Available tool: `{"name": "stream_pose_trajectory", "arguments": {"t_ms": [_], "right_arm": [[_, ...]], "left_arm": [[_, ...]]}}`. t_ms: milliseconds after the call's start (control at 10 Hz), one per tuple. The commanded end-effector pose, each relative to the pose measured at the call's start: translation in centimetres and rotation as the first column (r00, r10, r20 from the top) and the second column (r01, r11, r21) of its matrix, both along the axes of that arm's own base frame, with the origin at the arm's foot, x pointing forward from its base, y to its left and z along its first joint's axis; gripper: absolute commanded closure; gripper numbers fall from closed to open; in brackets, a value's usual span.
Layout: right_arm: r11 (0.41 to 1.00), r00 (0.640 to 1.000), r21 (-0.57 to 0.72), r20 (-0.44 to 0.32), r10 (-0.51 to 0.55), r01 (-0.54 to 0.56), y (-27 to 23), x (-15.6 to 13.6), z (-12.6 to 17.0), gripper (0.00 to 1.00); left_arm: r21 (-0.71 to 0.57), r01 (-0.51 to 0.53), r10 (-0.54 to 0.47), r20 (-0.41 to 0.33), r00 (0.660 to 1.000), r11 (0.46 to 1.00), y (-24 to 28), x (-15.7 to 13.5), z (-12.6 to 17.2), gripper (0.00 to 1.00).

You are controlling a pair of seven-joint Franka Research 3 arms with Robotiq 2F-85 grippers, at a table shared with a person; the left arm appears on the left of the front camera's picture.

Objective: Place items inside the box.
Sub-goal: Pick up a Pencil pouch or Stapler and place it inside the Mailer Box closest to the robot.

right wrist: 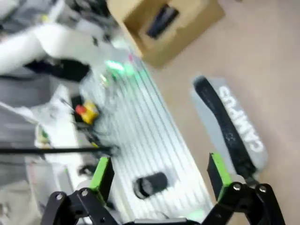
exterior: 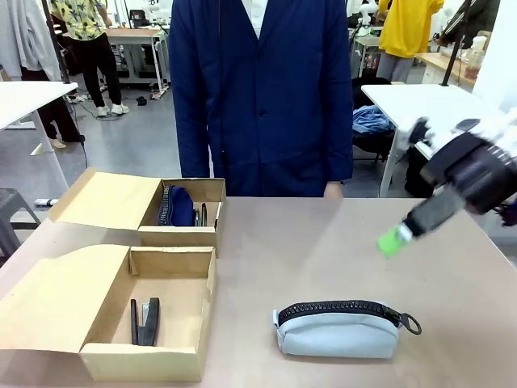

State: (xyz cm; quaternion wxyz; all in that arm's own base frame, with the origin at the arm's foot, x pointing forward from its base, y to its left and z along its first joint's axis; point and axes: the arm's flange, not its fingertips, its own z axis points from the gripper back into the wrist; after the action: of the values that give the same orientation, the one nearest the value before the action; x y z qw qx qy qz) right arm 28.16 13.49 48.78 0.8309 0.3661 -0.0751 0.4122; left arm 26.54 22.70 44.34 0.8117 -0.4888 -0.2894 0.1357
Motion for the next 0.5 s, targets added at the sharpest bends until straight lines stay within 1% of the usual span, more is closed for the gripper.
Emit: {"name": "stream_pose_trajectory", "arguments": {"t_ms": [0,100,200,300,400], "right_arm": [[0.989,0.991,0.112,-0.097,-0.090,0.101,-1.1,0.5,0.6,0.00],[1.000,1.000,0.000,0.000,0.000,0.000,0.0,0.0,0.0,0.00],[0.902,0.872,-0.125,0.232,0.431,-0.412,6.0,-0.1,-0.5,0.00],[0.835,0.769,-0.256,0.326,0.549,-0.488,8.9,0.9,-2.4,0.00],[0.859,0.791,-0.215,0.334,0.512,-0.465,9.9,2.0,-4.3,0.00]], "left_arm": [[-0.011,0.001,-0.001,0.033,0.999,1.000,-0.1,0.0,0.0,0.00],[-0.011,0.001,-0.001,0.033,0.999,1.000,-0.1,0.0,0.0,0.00],[-0.011,0.001,-0.001,0.033,0.999,1.000,-0.1,0.0,0.0,0.00],[-0.011,0.001,-0.001,0.033,0.999,1.000,-0.1,0.0,0.0,0.00],[-0.011,0.001,-0.001,0.033,0.999,1.000,-0.1,0.0,0.0,0.00]]}}
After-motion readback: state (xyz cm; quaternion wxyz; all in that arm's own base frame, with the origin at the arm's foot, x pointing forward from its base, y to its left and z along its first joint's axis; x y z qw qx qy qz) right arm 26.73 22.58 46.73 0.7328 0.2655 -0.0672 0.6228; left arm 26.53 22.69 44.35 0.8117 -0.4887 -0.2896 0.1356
